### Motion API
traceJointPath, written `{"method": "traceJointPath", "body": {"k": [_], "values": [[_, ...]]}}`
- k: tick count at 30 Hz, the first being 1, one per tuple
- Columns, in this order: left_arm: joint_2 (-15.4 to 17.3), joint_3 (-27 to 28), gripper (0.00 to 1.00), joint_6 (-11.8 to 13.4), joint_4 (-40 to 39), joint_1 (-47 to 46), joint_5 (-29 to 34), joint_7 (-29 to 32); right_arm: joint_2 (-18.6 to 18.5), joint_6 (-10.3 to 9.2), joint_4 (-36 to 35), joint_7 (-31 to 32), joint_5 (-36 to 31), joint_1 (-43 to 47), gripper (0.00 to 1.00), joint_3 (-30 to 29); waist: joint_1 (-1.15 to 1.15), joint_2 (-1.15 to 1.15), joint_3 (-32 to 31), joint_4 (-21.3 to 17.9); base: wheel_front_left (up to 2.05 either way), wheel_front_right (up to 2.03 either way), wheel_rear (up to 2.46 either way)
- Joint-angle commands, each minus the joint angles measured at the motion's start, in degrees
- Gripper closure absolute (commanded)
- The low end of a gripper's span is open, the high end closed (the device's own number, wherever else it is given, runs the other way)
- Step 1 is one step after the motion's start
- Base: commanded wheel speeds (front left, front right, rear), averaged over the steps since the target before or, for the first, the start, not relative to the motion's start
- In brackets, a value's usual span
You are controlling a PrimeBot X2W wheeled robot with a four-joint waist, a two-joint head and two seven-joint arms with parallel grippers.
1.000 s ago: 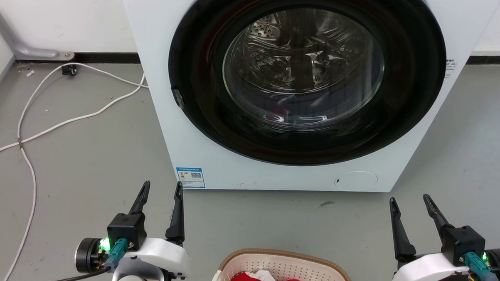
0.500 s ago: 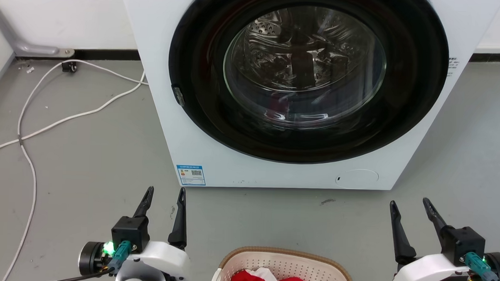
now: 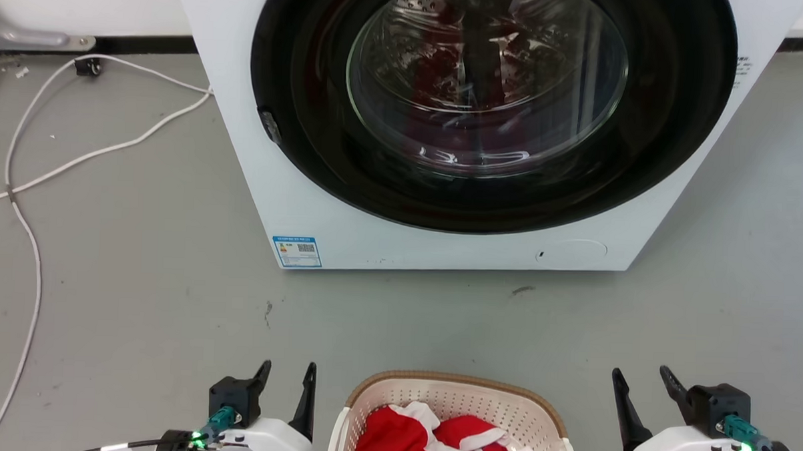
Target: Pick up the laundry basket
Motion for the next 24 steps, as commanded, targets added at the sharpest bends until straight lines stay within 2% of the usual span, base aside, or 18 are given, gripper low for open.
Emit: {"method": "traceJointPath", "body": {"k": [1,16,24], "values": [[0.02,-0.21,0.00,-0.38,1.74,-1.39,-0.49,-0.13,0.20,-0.02,1.45,0.19,0.84,-1.25,0.00,-0.17,0.00,0.00,0.92,-0.20,0.00,0.00,0.00],[0.02,-6.55,0.00,-4.17,23.37,-10.76,-6.45,1.27,0.18,-0.02,18.10,6.31,4.59,-8.10,0.00,1.98,0.00,0.00,7.98,-0.95,0.00,0.00,0.00],[0.02,-9.12,0.00,-4.63,30.02,-15.62,-8.45,3.26,0.18,-0.03,25.18,8.48,7.12,-12.99,0.00,4.03,0.00,0.00,12.24,-1.55,0.00,0.00,0.00]]}}
